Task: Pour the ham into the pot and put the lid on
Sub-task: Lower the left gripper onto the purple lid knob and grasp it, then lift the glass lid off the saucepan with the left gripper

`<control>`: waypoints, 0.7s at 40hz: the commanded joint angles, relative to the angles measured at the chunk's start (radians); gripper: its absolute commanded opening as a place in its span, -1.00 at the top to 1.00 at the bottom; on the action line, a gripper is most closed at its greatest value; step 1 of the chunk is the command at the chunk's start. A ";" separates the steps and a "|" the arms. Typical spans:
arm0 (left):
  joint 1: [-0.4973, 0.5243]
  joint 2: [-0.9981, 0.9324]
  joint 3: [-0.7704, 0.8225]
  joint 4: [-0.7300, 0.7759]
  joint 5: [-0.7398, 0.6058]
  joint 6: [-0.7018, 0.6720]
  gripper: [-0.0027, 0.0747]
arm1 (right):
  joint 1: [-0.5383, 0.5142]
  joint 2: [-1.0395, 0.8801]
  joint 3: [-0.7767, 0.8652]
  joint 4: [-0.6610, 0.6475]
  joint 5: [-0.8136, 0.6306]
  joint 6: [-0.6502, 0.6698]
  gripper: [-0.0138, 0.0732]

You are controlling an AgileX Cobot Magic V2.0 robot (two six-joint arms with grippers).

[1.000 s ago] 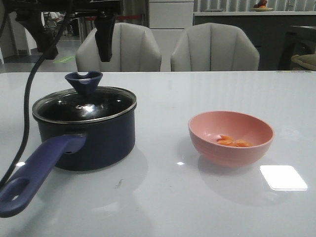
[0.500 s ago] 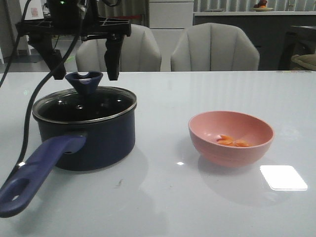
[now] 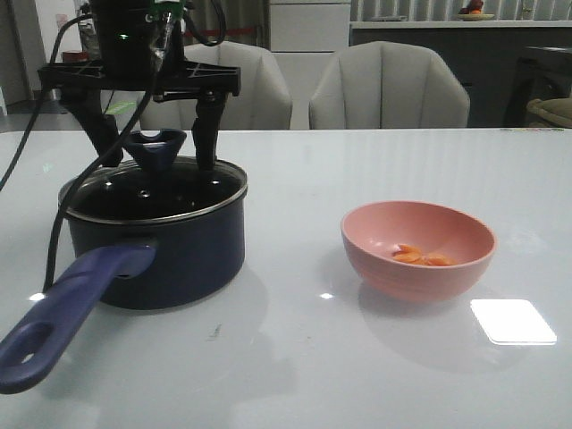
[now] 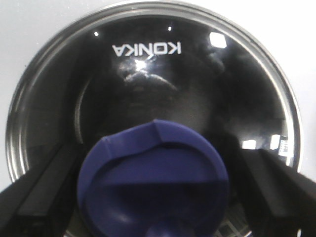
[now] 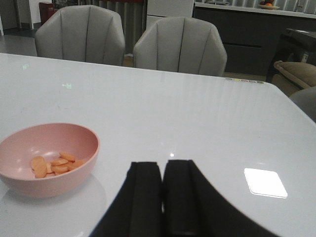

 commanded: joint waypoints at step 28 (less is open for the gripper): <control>0.006 -0.056 -0.114 -0.002 0.036 -0.012 -0.06 | 0.000 -0.019 -0.010 -0.006 -0.074 -0.003 0.34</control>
